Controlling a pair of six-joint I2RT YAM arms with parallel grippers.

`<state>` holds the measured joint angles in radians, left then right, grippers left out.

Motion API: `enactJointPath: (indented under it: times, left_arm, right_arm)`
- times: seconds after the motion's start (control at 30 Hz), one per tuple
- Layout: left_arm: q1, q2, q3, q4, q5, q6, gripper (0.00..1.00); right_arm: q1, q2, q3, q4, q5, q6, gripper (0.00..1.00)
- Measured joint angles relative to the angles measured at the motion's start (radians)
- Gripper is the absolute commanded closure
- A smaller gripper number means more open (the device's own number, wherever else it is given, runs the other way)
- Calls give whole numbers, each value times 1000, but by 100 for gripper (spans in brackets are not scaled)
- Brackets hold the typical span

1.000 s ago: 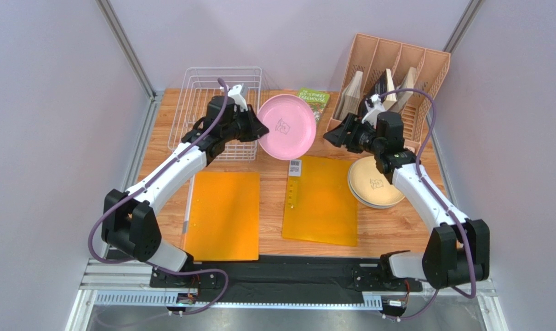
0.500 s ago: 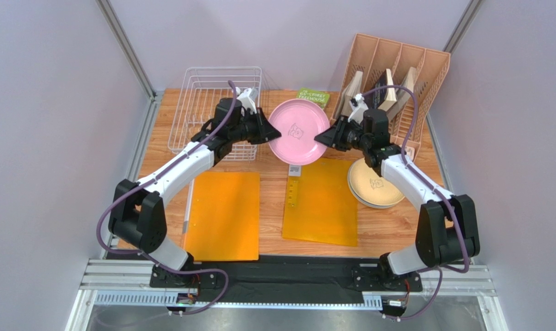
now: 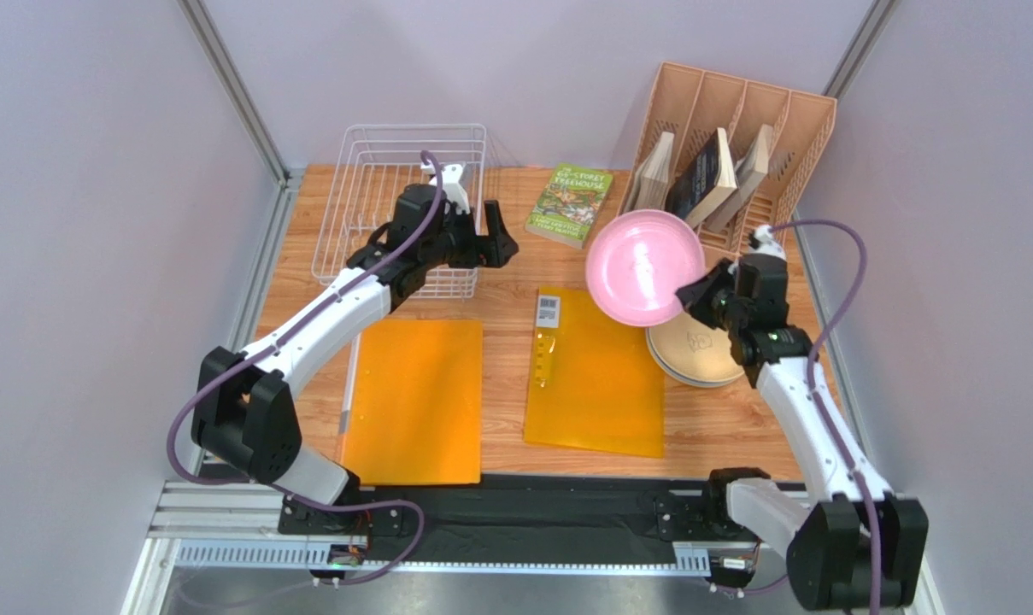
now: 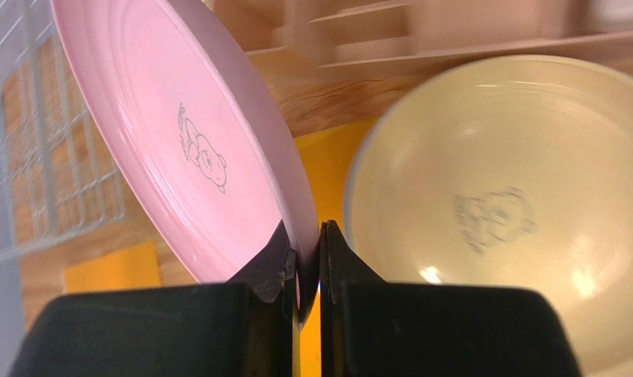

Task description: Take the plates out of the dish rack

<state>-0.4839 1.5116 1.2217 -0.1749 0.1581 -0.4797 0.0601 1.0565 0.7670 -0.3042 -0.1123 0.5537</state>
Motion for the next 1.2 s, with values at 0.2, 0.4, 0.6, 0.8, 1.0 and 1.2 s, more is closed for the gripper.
enactJointPath:
  times: [0.2,0.4,0.6,0.8,1.0,1.2]
  left_arm:
    - [1,-71,-11,-46,-260,146,0]
    - [1,-146,-43,-45,-507,273,0]
    - [1,-169,-79,-39,-564,305,0]
    - [1,-169,-84,-42,-573,307,0]
    - [1,-169,-85,-42,-583,306,0]
    - [1,-169,-85,-43,-579,303,0]
  right_arm:
    - [-73,-196,-38,-217,222,61,100]
    - [-108,-280,-89,-362,381,122,100]
    - [-116,-273,-133,-396,420,158,100]
    - [-118,-272,-155,-380,413,177,75]
    - [-118,-257,-161,-341,373,179,46]
    - [-121,-246,-163,-311,323,148,35]
